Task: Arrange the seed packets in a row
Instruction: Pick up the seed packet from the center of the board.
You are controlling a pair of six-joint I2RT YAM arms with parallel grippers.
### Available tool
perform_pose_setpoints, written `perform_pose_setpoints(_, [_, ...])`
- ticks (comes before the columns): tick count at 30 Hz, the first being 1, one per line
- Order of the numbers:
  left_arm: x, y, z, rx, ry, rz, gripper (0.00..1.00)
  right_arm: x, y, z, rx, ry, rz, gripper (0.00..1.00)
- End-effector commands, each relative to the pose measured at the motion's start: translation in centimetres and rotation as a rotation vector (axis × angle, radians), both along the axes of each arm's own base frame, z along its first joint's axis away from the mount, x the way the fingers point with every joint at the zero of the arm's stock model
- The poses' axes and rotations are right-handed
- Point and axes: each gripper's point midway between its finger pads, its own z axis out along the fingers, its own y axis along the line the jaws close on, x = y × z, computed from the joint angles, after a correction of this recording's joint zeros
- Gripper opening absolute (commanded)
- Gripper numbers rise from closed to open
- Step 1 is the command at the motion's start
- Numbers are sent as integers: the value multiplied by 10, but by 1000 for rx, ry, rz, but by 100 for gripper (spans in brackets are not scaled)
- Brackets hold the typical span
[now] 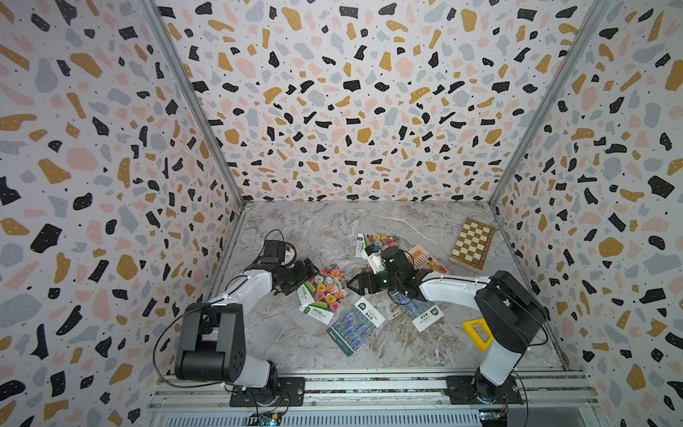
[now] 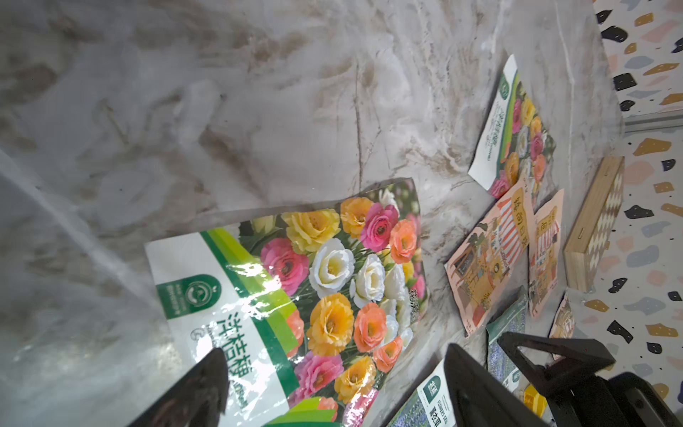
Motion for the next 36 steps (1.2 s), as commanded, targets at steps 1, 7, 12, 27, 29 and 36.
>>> perform_pose_setpoints(1, [7, 1, -8, 5, 6, 0, 86, 8, 15, 20, 63, -21, -6, 90])
perform_pose_setpoints(7, [-16, 3, -30, 17, 76, 1, 83, 9, 17, 1, 32, 20, -38, 85])
perform_pose_setpoints(12, [-43, -4, -46, -4, 156, -4, 80, 16, 8, -7, 7, 37, -104, 84])
perform_pose_setpoints(27, [-51, -19, 1, 62, 61, -42, 77, 23, 9, -11, 92, 156, -169, 66])
perform_pose_setpoints(29, [-42, -14, 2, 97, 52, -34, 75, 23, 13, -12, 103, 176, -168, 64])
perform_pose_setpoints(36, [-24, -1, -20, 169, 107, -20, 62, 24, 28, -18, 114, 221, -150, 59])
